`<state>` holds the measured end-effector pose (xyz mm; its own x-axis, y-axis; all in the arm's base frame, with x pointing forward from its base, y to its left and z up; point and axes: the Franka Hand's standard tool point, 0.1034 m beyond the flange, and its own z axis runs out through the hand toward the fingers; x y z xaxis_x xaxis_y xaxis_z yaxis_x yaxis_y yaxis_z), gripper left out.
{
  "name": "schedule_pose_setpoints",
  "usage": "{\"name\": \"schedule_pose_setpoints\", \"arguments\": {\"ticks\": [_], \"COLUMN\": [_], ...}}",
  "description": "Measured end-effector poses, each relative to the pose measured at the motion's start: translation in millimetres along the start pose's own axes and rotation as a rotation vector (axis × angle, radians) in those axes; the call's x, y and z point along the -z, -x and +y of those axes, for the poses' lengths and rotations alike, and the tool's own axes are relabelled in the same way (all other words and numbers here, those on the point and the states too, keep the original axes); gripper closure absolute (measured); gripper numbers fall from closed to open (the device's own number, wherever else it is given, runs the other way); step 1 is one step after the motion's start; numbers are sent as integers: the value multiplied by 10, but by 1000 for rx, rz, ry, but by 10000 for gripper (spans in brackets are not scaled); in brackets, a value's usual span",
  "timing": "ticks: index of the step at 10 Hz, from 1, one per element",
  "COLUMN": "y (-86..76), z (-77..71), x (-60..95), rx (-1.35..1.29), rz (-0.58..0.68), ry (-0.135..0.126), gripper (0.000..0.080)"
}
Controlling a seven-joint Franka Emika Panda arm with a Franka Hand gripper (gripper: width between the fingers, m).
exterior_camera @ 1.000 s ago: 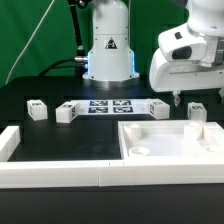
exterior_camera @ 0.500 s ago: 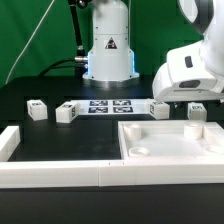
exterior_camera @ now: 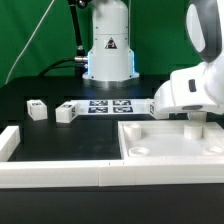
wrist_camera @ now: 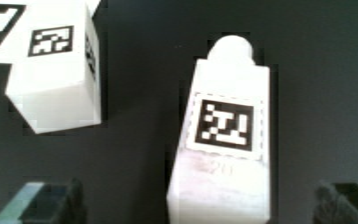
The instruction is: Assemble one leg
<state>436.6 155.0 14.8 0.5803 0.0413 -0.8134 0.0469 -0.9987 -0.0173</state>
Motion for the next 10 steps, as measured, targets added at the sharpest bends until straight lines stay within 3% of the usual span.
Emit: {"name": "schedule_pose_setpoints", "arguments": {"ticks": [5, 7, 10], "y": [-27, -27, -26], "z": [-8, -9, -9], "x": [-110, -110, -110], "rx": [-1, -1, -1], "rz": [7, 6, 6], "ry": [2, 2, 2], "gripper": [162, 481, 480]}}
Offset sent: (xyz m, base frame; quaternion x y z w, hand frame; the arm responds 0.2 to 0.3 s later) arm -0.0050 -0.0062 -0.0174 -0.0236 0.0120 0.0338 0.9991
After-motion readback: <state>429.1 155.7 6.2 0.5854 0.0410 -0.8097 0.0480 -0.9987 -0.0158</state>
